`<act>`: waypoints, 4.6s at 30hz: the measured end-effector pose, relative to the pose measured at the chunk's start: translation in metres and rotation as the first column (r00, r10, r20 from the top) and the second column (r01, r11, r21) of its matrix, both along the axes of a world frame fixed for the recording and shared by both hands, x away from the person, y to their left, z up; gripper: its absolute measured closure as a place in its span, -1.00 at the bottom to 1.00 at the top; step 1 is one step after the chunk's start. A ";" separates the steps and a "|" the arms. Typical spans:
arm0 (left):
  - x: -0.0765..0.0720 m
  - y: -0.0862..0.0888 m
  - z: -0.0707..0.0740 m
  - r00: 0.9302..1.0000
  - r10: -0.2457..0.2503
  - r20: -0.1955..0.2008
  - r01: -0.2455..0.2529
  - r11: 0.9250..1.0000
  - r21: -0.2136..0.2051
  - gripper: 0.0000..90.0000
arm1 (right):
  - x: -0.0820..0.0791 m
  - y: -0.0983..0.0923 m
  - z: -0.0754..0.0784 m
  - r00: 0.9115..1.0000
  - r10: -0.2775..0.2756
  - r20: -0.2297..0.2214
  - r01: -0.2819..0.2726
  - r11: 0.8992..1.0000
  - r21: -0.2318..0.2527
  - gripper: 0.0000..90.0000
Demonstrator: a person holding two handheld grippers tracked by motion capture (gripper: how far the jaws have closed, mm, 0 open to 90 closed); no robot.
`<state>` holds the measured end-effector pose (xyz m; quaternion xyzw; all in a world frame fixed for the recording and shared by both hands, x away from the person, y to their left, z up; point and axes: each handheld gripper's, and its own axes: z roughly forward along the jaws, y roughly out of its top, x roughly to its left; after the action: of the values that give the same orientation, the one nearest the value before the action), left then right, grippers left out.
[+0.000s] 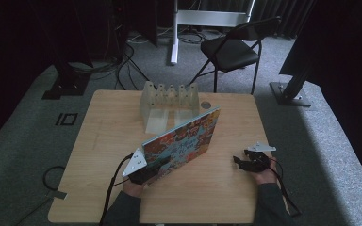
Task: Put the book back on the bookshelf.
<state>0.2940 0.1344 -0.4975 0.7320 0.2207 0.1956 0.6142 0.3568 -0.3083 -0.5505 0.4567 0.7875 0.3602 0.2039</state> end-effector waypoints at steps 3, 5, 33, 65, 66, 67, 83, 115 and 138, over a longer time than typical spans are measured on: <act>-0.001 0.002 0.001 1.000 0.001 0.001 -0.001 1.000 0.000 0.80 | 0.000 0.000 0.000 1.000 0.001 -0.001 -0.001 1.000 0.003 -0.23; -0.001 0.004 0.002 1.000 -0.001 0.001 0.001 1.000 -0.002 0.80 | 0.001 0.000 0.000 1.000 0.003 -0.002 -0.003 1.000 0.004 -0.24; -0.003 0.026 0.007 0.999 0.039 -0.015 -0.040 0.999 -0.027 0.80 | 0.001 -0.001 0.000 1.000 0.015 -0.003 -0.015 1.000 -0.003 -0.29; -0.008 0.046 0.006 0.993 0.112 -0.034 -0.114 0.992 -0.049 0.80 | 0.002 -0.003 0.000 1.000 0.005 -0.005 -0.006 1.000 -0.003 -0.32; -0.009 0.048 0.006 0.993 0.117 -0.033 -0.119 0.992 -0.047 0.80 | 0.002 -0.003 0.000 1.000 0.005 -0.005 -0.006 1.000 -0.004 -0.32; -0.009 0.048 0.006 0.993 0.117 -0.033 -0.119 0.992 -0.047 0.80 | 0.002 -0.003 0.000 1.000 0.005 -0.005 -0.006 1.000 -0.004 -0.32; -0.012 0.058 0.006 0.987 0.157 -0.034 -0.159 0.986 -0.050 0.80 | 0.002 -0.003 0.000 1.000 0.006 -0.005 -0.006 1.000 -0.003 -0.32; -0.013 0.076 0.007 0.970 0.241 -0.041 -0.243 0.968 -0.063 0.80 | 0.002 -0.003 0.000 1.000 0.006 -0.004 -0.006 1.000 -0.004 -0.32; -0.018 0.087 0.014 0.951 0.307 -0.044 -0.309 0.949 -0.061 0.80 | 0.002 -0.003 0.000 1.000 0.007 -0.005 -0.007 1.000 -0.003 -0.32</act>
<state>0.2755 0.2215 -0.4835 0.6709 0.3490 0.2691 0.5964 0.3590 -0.3113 -0.5508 0.4544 0.7902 0.3584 0.2013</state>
